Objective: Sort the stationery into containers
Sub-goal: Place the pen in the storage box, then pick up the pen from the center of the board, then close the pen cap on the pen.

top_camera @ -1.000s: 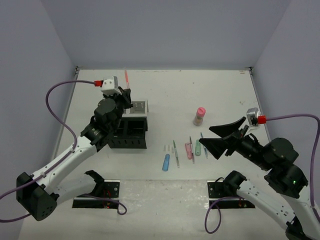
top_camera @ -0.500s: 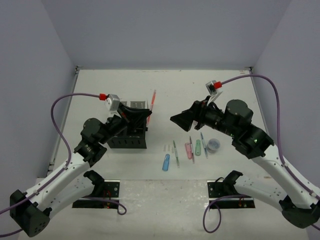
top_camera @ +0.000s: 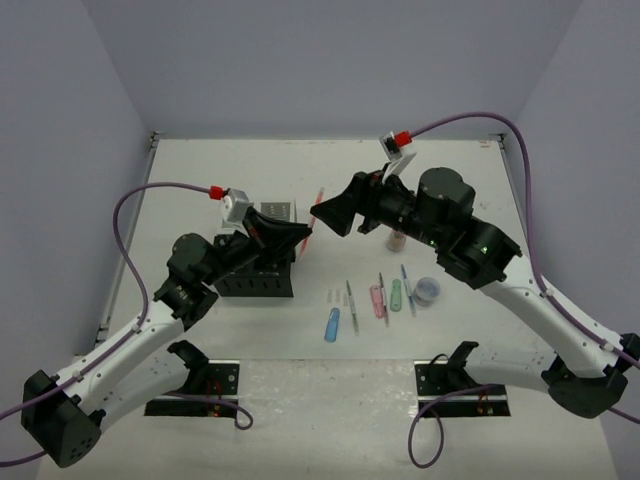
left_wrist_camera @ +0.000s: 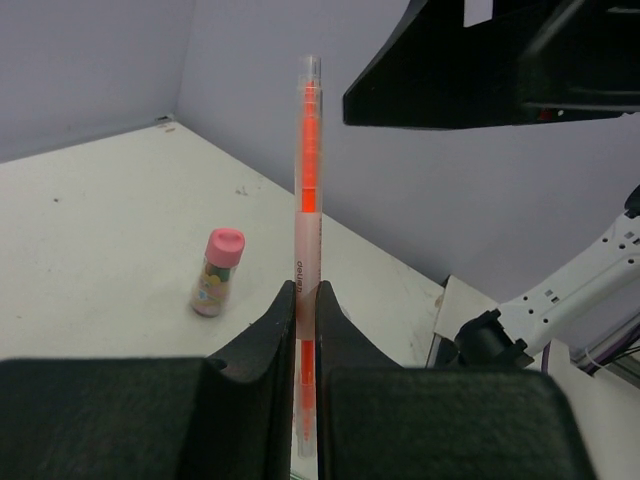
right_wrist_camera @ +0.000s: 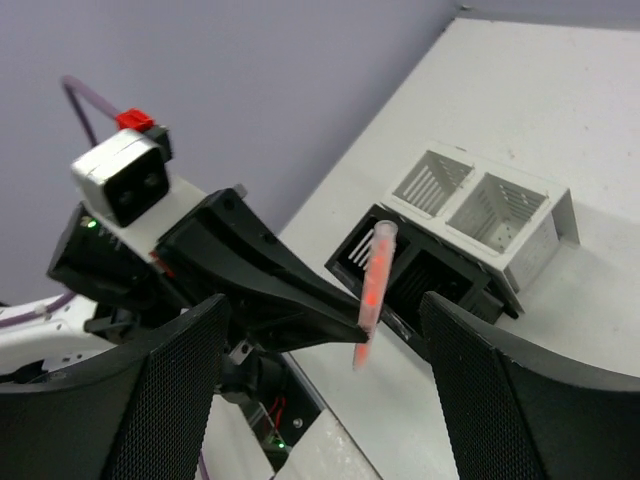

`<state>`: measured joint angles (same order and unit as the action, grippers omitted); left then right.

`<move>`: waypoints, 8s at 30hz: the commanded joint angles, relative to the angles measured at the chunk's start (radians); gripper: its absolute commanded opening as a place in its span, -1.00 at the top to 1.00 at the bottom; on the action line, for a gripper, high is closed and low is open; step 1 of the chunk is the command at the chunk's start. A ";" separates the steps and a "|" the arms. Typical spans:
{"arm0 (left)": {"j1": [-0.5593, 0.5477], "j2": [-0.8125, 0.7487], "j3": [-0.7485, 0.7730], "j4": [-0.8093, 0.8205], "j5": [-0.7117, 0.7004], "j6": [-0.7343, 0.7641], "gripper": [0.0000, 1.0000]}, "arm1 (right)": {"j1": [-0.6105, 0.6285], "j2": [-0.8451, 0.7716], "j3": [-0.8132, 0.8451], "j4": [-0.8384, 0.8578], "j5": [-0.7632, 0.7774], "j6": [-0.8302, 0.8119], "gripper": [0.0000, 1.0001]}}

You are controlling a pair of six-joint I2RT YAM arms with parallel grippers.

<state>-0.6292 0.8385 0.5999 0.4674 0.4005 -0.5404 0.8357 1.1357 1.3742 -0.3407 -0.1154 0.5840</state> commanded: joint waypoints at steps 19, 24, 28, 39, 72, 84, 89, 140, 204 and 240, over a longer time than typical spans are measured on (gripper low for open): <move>-0.021 -0.001 0.044 0.020 0.019 0.007 1.00 | 0.173 0.155 0.156 -0.076 0.391 0.080 0.49; -0.022 0.009 0.078 -0.035 0.001 0.032 1.00 | 0.187 0.177 0.183 -0.114 0.442 0.086 1.00; -0.022 0.043 0.105 -0.070 0.004 0.044 0.57 | 0.207 0.180 0.192 -0.122 0.462 0.071 1.00; -0.033 0.132 0.204 -0.162 0.028 0.096 0.28 | 0.326 0.285 0.336 -0.231 0.642 -0.049 1.00; -0.033 0.170 0.291 -0.332 -0.213 0.159 1.00 | 0.356 0.251 0.284 -0.198 0.729 -0.183 -0.96; 0.024 0.439 0.291 -0.050 -0.910 0.405 1.00 | 0.317 -0.160 0.120 -0.262 0.870 -0.167 -0.97; 0.042 0.506 0.181 0.234 -0.941 0.457 1.00 | 0.318 -0.339 -0.075 -0.262 0.813 -0.118 -0.98; 0.054 -0.135 0.360 -1.089 -0.953 -0.040 -1.00 | 0.135 0.167 -0.497 -0.267 0.384 0.235 0.11; 0.051 0.001 0.488 -1.006 -0.548 0.073 -1.00 | 0.121 -0.030 -0.446 -0.497 0.496 0.241 1.00; -0.363 0.463 0.421 -0.944 -0.820 -0.214 -1.00 | 0.120 -0.357 -0.444 -0.619 0.597 0.215 1.00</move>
<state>-0.9909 1.2942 1.0279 -0.5163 -0.3634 -0.7138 0.9600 0.7897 0.9401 -0.9357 0.4381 0.8032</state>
